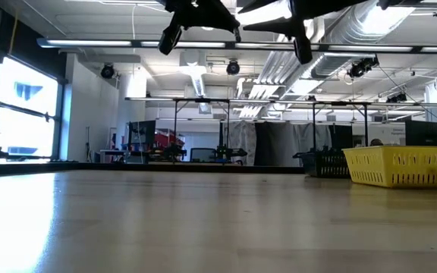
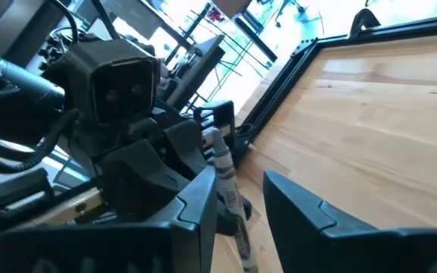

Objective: Sort crayons
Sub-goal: Put the gray crayon into the green bin

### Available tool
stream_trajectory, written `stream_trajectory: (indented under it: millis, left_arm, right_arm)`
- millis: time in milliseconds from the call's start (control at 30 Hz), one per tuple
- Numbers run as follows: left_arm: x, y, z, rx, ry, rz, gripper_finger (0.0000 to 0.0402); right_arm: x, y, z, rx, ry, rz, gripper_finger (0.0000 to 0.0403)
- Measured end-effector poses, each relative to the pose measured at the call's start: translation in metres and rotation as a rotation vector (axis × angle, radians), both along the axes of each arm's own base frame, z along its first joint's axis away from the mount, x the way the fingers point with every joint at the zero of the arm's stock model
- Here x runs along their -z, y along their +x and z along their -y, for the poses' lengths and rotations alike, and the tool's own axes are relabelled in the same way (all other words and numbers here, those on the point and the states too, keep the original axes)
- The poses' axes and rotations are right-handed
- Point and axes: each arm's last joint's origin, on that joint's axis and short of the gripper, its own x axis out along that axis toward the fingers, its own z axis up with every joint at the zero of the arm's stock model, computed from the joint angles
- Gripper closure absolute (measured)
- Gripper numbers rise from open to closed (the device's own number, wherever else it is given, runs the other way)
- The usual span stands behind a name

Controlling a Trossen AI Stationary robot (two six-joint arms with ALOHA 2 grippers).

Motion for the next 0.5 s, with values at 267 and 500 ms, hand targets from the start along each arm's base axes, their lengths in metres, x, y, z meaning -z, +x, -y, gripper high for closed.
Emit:
stream_trajectory:
  millis: [267,500]
  left_arm:
    - [0.0015,0.0019,-0.0013,0.0,-0.003,-0.002,0.0401]
    - [-0.0037,0.0056,-0.0034,-0.006,-0.004,0.009,0.0401]
  right_arm:
    - [-0.0013,0.001,-0.0002,-0.001,0.002,0.019,0.0308]
    - [0.001,0.004,-0.0018,-0.007,0.005,0.023,0.0308]
